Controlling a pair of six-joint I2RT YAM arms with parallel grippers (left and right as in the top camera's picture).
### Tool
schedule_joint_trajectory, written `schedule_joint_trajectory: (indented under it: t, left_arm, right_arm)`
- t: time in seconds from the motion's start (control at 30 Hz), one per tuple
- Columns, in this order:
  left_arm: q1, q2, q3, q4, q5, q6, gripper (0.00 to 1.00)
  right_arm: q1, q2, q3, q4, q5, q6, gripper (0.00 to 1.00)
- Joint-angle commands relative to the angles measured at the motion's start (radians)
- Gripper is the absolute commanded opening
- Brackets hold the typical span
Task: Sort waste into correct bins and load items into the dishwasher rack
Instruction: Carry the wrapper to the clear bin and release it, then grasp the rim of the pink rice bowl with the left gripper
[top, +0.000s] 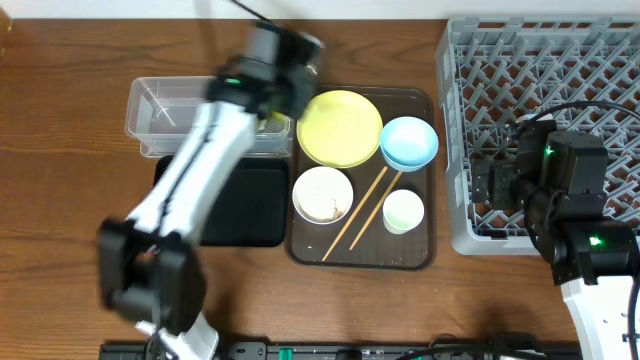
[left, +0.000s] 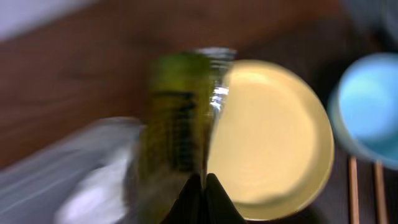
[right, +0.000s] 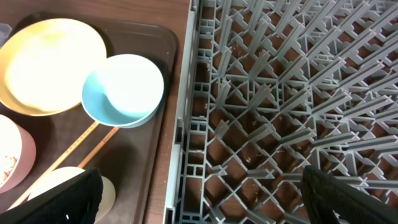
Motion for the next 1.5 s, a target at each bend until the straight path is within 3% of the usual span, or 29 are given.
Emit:
schedule_joint_trajectory:
  t: [0.0,0.33,0.63,0.7,0.77,0.8,0.97,1.13,1.47]
  left_arm:
    - [0.084,-0.032,0.016,-0.011,-0.019,-0.129,0.06]
    - [0.274,0.04,-0.002,-0.008,-0.019,-0.243,0.06]
    - [0.292,0.17,-0.002,0.0,-0.015,-0.238,0.06]
    - [0.292,0.193,-0.002,0.004,-0.015,-0.238,0.17]
    - [0.292,0.204,-0.002,-0.004,-0.014,-0.239,0.43]
    - [0.291,0.204,-0.002,-0.009,-0.014,-0.239,0.5]
    - [0.288,0.124,0.0,-0.035,0.004,-0.24,0.54]
    - [0.237,-0.008,0.0,-0.129,0.126,-0.274,0.55]
    - [-0.06,-0.045,-0.008,-0.365,0.119,-0.285,0.54]
  right_arm:
    - [0.007,-0.002,0.019,-0.003,0.002,-0.005,0.99]
    - [0.007,-0.003,0.019,-0.005,0.002,-0.005,0.99]
    - [0.007,-0.003,0.019,-0.006,0.002,-0.005,0.99]
    - [0.007,-0.003,0.019,-0.006,0.003,-0.006,0.99]
    - [0.007,-0.002,0.019,-0.006,0.003,-0.006,0.99]
    - [0.007,-0.002,0.019,-0.005,0.003,-0.006,0.99]
    - [0.007,-0.002,0.019,0.0,0.002,-0.006,0.99]
    - [0.007,-0.002,0.019,0.0,0.002,-0.006,0.99]
    - [0.007,-0.002,0.019,-0.003,0.002,-0.005,0.99]
